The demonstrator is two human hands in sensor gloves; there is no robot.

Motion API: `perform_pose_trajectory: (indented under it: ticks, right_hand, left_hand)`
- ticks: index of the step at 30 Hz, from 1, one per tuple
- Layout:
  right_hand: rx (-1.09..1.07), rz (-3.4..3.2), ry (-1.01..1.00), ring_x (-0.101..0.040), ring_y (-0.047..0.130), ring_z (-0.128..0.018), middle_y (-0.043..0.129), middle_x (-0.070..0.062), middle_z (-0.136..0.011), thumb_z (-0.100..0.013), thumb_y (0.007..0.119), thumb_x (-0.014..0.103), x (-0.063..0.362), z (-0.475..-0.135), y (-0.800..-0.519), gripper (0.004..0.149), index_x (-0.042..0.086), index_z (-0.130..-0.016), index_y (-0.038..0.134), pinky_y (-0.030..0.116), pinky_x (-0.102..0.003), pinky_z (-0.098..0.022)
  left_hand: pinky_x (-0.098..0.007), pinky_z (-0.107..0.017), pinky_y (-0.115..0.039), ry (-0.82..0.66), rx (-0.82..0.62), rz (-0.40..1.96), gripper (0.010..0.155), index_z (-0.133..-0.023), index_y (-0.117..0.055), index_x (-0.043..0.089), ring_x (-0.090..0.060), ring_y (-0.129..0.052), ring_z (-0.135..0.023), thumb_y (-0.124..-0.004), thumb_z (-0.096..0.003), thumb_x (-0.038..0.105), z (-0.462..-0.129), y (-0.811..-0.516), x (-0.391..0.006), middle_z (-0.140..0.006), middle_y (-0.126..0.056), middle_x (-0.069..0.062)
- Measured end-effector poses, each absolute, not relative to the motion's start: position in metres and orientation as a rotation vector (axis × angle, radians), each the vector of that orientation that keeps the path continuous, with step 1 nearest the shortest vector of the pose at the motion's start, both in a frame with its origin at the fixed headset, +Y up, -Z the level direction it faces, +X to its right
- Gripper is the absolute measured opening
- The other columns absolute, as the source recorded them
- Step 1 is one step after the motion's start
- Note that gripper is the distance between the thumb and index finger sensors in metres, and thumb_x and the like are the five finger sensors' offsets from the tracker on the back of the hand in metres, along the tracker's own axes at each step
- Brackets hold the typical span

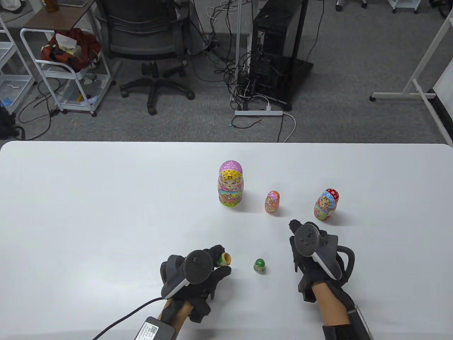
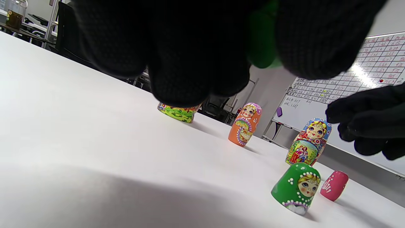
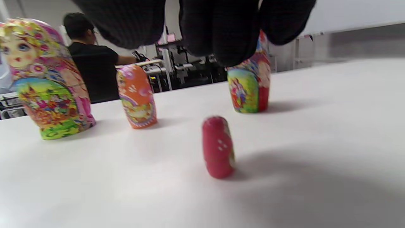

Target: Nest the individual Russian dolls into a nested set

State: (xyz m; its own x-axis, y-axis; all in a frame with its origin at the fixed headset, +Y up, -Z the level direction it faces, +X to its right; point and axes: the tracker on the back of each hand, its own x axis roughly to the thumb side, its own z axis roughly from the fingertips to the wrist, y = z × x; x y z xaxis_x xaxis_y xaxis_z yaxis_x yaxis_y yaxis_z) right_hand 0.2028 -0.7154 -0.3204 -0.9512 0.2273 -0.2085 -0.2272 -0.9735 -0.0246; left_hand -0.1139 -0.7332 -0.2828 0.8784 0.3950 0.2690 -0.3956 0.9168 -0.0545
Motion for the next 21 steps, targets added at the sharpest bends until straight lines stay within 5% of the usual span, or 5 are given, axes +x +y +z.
perform_pose_trajectory:
  ticks: [10, 14, 21]
  right_hand:
    - [-0.271, 2.800, 0.377, -0.032, 0.076, -0.092, 0.054, -0.003, -0.115, -0.055, 0.072, 0.029, 0.218, -0.331, -0.744, 0.048, 0.045, -0.098, 0.060, 0.066, -0.052, -0.068]
    - [-0.265, 2.858, 0.384, -0.028, 0.076, -0.095, 0.055, 0.004, -0.114, -0.055, 0.072, 0.025, 0.215, -0.333, -0.752, 0.042, 0.040, -0.094, 0.068, 0.064, -0.051, -0.071]
    - [-0.269, 2.871, 0.266, -0.025, 0.085, -0.085, 0.069, -0.003, -0.104, -0.054, 0.073, 0.026, 0.210, -0.333, -0.754, 0.038, 0.033, -0.092, 0.071, 0.069, -0.048, -0.071]
  left_hand:
    - [-0.044, -0.059, -0.082, -0.288, -0.017, 0.404, 0.070, -0.096, -0.071, 0.020, -0.013, -0.098, -0.065, -0.081, -0.0375, 0.057, -0.282, -0.734, -0.113, -0.078, -0.094, 0.002]
    - [-0.044, -0.059, -0.082, -0.296, -0.023, 0.393, 0.071, -0.097, -0.071, 0.021, -0.013, -0.098, -0.065, -0.081, -0.0374, 0.057, -0.282, -0.734, -0.112, -0.079, -0.094, 0.002]
    - [-0.044, -0.059, -0.082, -0.298, -0.024, 0.382, 0.071, -0.097, -0.071, 0.021, -0.013, -0.098, -0.066, -0.081, -0.0370, 0.058, -0.282, -0.734, -0.111, -0.079, -0.094, 0.002]
